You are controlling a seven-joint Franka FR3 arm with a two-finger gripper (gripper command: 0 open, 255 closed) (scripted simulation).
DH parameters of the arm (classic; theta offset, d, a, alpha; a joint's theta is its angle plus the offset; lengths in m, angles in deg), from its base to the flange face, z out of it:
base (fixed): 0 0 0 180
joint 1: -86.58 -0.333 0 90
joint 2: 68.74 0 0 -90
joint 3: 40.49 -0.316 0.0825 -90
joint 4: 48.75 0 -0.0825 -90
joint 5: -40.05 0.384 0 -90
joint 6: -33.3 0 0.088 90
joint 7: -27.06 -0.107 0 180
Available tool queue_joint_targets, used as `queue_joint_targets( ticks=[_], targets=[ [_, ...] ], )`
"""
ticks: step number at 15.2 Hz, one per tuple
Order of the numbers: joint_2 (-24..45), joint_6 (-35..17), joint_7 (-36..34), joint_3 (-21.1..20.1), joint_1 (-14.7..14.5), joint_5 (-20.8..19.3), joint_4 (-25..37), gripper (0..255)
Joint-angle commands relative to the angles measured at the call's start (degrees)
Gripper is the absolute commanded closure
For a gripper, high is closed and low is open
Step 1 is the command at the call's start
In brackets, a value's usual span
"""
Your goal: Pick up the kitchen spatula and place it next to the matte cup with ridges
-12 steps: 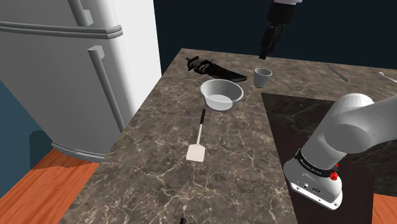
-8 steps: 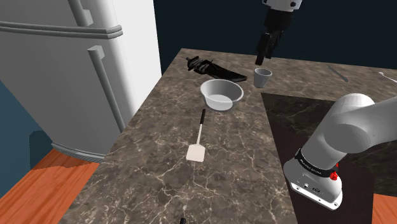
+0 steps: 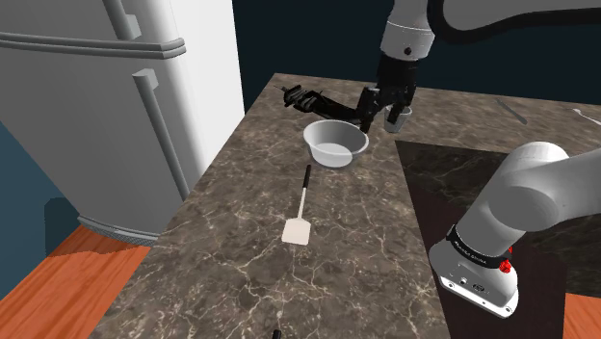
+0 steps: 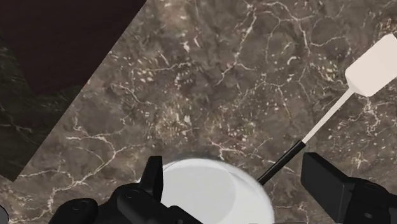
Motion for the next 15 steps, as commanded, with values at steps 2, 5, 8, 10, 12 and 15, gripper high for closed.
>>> queue_joint_targets(
  ticks=[2,5,8,10,12,15],
  targets=[
    [2.27,-4.68,-9.92,-5.98,0.72,3.44,-1.68,0],
    [5.8,-9.07,-19.33,-11.92,1.97,6.1,-1.83,0],
    [10.66,-13.69,-28.9,-18.07,4.09,7.77,-0.82,0],
    [14.55,-16.81,-35.47,-22.33,6.11,8.07,0.45,0],
    [18.95,-19.91,-42.35,-26.75,8.69,7.49,2.14,0],
    [26.53,-24.37,-53.62,-33.91,13.8,4.41,5.39,0]
  ],
)
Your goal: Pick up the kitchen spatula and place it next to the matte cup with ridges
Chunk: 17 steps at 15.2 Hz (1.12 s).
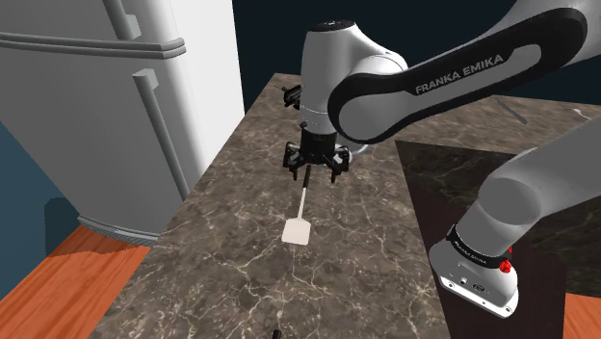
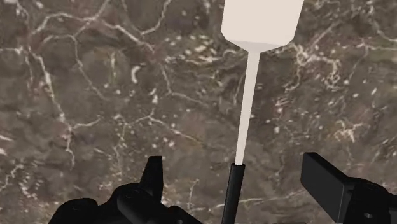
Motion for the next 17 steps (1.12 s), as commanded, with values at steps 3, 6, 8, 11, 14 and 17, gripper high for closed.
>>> queue_joint_targets(
  ticks=[3,6,8,11,14,17],
  targets=[
    [6.94,-4.42,-9.92,-5.97,4.71,-4.0,2.08,0],
    [8.92,-7.13,-11.0,-7.18,5.57,-5.33,0.97,0],
    [10.38,-8.96,-11.89,-8.04,6.26,-6.45,0.28,0],
    [11.63,-10.4,-12.71,-8.71,6.83,-7.52,-0.22,0],
    [11.63,-10.4,-12.71,-8.71,6.83,-7.52,-0.22,0],
    [11.62,-10.39,-12.7,-8.7,6.82,-7.52,-0.22,0]
  ],
)
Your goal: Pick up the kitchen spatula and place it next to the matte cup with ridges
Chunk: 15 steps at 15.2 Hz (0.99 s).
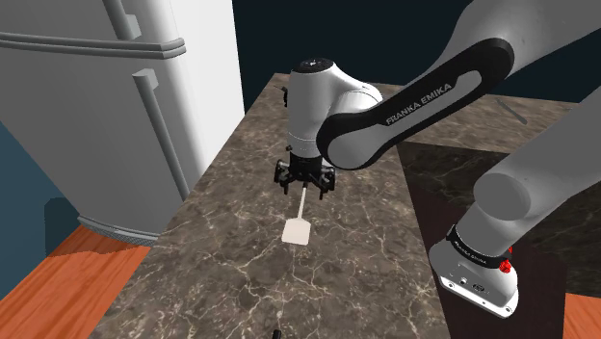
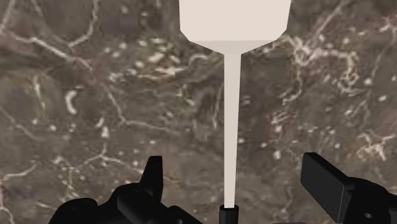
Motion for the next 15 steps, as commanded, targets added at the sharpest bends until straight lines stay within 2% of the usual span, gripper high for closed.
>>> queue_joint_targets(
  ticks=[1,10,15],
  targets=[
    [0.0,0.0,0.0,0.0,0.0,0.0,0.0,255],
    [0.01,-0.01,-0.01,-0.01,0.0,-0.01,0.0,255],
    [-3.65,4.53,2.44,2.19,-1.55,2.83,1.71,255]
  ],
)
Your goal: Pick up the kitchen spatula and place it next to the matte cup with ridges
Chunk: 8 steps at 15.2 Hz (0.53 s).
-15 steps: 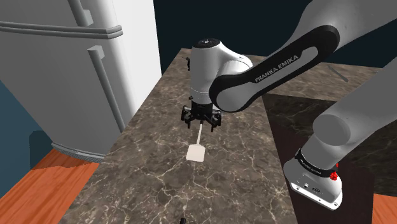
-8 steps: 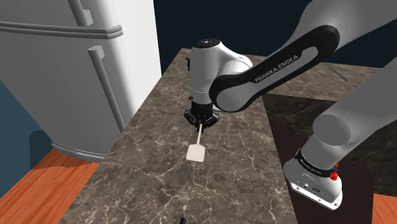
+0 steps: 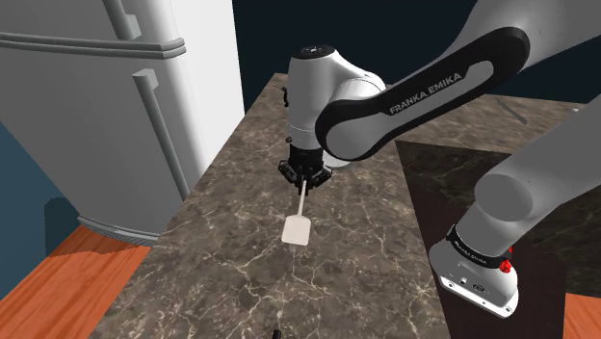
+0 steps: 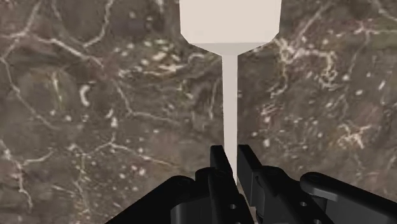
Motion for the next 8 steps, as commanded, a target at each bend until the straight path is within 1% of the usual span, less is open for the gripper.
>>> queue_joint_targets(
  ticks=[1,8],
  targets=[
    [-1.35,1.77,0.93,0.93,-0.52,0.93,0.66,255],
    [-5.12,7.95,2.93,3.63,-1.9,2.85,3.62,255]
  ],
)
